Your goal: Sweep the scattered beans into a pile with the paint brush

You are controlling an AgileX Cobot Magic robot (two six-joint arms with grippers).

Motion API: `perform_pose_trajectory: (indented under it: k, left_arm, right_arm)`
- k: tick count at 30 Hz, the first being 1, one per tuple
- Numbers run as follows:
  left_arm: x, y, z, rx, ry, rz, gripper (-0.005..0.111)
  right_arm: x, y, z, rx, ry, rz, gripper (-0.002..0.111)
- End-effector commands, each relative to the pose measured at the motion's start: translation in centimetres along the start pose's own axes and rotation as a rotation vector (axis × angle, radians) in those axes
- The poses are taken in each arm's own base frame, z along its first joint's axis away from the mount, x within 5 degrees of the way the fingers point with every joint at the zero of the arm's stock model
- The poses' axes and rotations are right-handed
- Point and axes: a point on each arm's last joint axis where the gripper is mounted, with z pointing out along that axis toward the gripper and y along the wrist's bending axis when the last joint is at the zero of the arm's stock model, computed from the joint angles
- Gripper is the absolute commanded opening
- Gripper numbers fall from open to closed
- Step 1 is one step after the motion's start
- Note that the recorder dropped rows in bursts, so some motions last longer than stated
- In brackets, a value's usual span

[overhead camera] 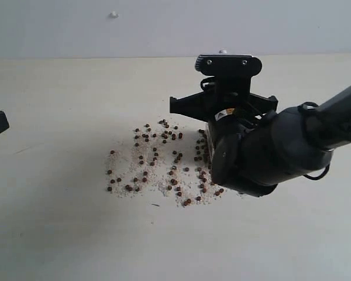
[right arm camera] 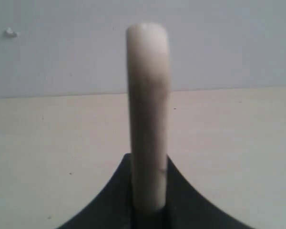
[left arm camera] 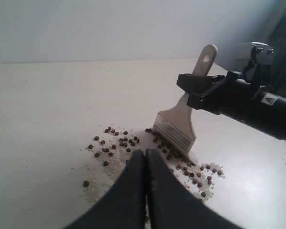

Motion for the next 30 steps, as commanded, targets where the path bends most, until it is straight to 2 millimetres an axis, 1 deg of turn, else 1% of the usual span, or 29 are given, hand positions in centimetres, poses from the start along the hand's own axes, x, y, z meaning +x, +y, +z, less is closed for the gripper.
perform_pose_trajectory:
  k: [1, 4, 9, 11, 13, 16, 19, 25, 30]
  left_arm:
    - [-0.2, -0.1, -0.1, 0.001, -0.016, -0.003, 0.0]
    - [-0.2, -0.1, -0.1, 0.001, -0.016, -0.003, 0.0]
    - [-0.2, -0.1, -0.1, 0.001, -0.016, -0.003, 0.0]
    - [-0.2, -0.1, -0.1, 0.001, -0.016, -0.003, 0.0]
    - [-0.2, -0.1, -0.1, 0.001, -0.016, -0.003, 0.0]
    - [-0.2, -0.1, -0.1, 0.001, -0.016, -0.003, 0.0]
    - [-0.2, -0.1, -0.1, 0.001, -0.016, -0.003, 0.0]
    - [-0.2, -0.1, -0.1, 0.001, -0.016, -0.003, 0.0]
    - [-0.2, -0.1, -0.1, 0.001, -0.016, -0.003, 0.0]
  right_arm:
    - [0.9, 1.1, 0.6, -0.055, 0.053, 0.006, 0.0]
    - [0.7, 1.4, 0.5, -0.089, 0.04, 0.019, 0.0]
    - [0.7, 1.3, 0.5, -0.076, 0.044, 0.025, 0.0]
    - [0.4, 1.3, 0.4, -0.086, 0.042, 0.026, 0.0]
    - [-0.7, 1.3, 0.1, -0.095, 0.026, 0.046, 0.0]
    - [-3.2, 0.8, -0.9, -0.065, -0.004, -0.011, 0.0]
    - [-5.1, 0.5, -1.7, -0.059, -0.009, -0.058, 0.0]
    - [-7.2, 0.2, -2.9, -0.088, -0.008, -0.049, 0.0]
    - [-8.4, -0.5, -4.0, -0.094, -0.024, -0.048, 0.0]
